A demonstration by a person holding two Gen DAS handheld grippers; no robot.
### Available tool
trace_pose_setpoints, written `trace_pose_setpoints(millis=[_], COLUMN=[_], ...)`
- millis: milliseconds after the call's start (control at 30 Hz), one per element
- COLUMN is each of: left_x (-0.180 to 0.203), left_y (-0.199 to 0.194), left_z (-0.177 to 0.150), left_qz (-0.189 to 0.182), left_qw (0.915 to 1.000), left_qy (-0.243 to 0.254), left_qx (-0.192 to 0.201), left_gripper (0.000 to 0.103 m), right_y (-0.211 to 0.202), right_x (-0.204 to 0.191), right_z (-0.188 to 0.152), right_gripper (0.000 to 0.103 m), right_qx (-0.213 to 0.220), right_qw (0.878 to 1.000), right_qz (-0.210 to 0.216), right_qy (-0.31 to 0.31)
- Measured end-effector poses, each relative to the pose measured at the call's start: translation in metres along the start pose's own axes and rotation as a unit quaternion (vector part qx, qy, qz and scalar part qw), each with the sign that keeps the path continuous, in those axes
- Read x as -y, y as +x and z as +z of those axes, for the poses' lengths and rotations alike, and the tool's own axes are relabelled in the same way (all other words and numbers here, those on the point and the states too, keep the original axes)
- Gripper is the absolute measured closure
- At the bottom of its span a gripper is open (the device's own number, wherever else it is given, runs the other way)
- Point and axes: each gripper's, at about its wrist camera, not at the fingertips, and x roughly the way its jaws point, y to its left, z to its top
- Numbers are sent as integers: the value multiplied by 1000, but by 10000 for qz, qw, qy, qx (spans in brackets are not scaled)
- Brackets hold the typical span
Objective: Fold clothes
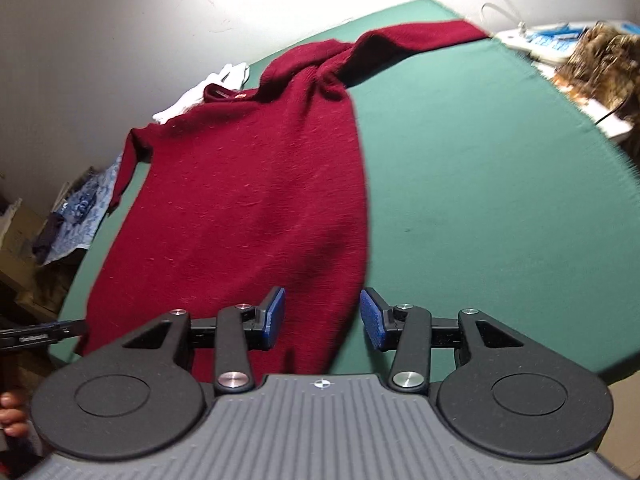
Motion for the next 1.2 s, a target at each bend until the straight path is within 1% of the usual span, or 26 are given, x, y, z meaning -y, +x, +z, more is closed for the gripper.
trace_pose_setpoints(millis=[33, 67, 100, 133, 167, 200, 267, 333, 400, 467, 500, 533, 567, 633, 667, 700, 800, 867, 900, 933, 967, 1000, 1033, 1133, 1200], left_x=[1, 4, 9, 14, 17, 20, 21, 19, 14, 5, -1, -8, -16, -32, -32, -31, -26, -18, -12, -4, 3, 9, 15, 31, 42], left_y=[5, 8, 11, 12, 12, 12, 10, 8, 7, 4, 1, -4, -9, -16, -14, -10, 0, 9, 17, 27, 38, 48, 57, 84, 102], left_z=[2, 3, 4, 5, 5, 5, 6, 7, 10, 19, 24, 30, 38, 62, 75, 88, 126, 149, 158, 168, 177, 184, 190, 187, 184], left_qz=[-61, -42, 7, 33, 52, 76, 79, 12, -125, -233, -268, -242, -175, -91, -117, -160, -289, -358, -376, -393, -410, -479, -568, -646, -685], left_qw=[10000, 9999, 9997, 9992, 9984, 9971, 9942, 9912, 9876, 9833, 9812, 9799, 9794, 9810, 9813, 9812, 9799, 9772, 9756, 9759, 9768, 9782, 9797, 9833, 9855], left_qy=[2, 104, 242, 401, 566, 748, 1042, 1261, 1468, 1678, 1789, 1889, 1954, 1929, 1918, 1920, 1923, 1981, 2031, 2009, 1965, 1882, 1785, 1573, 1436], left_qx=[-58, -67, -57, -59, -82, -119, -257, -406, -551, -667, -675, -593, -467, -190, -57, 71, 455, 677, 744, 756, 749, 735, 719, 644, 592], left_gripper=[84, 87, 89, 93, 95, 96, 96, 97, 96, 91, 83, 81, 81, 81, 82, 84, 83, 83, 77, 69, 67, 69, 68, 67, 67], right_y=[3, 7, 10, 13, 14, 14, 10, 3, -1, -2, -3, -3, -4, -5, -6, -6, -8, -9, -10, -10, -7, -1, 7, 37, 61], right_x=[-6, -14, -23, -30, -36, -41, -43, -38, -37, -40, -41, -42, -44, -47, -48, -50, -54, -57, -58, -59, -60, -59, -57, -36, -13], right_z=[-1, -2, -4, -5, -7, -9, -8, -6, -2, 12, 20, 27, 34, 48, 55, 62, 83, 98, 105, 112, 122, 134, 145, 175, 193], right_gripper=[56, 59, 64, 84, 92, 94, 96, 96, 96, 94, 93, 87, 78, 67, 66, 66, 66, 66, 66, 63, 63, 63, 63, 63, 63], right_qx=[-22, -29, -22, -25, -36, -61, -177, -377, -455, -335, -275, -214, -154, -34, 26, 86, 267, 387, 447, 507, 536, 537, 540, 552, 430], right_qw=[9999, 9992, 9972, 9943, 9909, 9874, 9820, 9785, 9776, 9788, 9793, 9797, 9801, 9808, 9810, 9812, 9815, 9814, 9812, 9811, 9817, 9831, 9841, 9841, 9865], right_qz=[-83, -212, -382, -547, -707, -846, -1170, -1367, -1417, -1447, -1463, -1478, -1493, -1523, -1538, -1553, -1597, -1625, -1640, -1654, -1637, -1592, -1572, -1677, -1561], right_qy=[-114, -331, -642, -912, -1145, -1338, -1471, -1496, -1486, -1410, -1372, -1334, -1296, -1219, -1180, -1142, -1026, -948, -910, -871, -809, -728, -633, -191, 251])
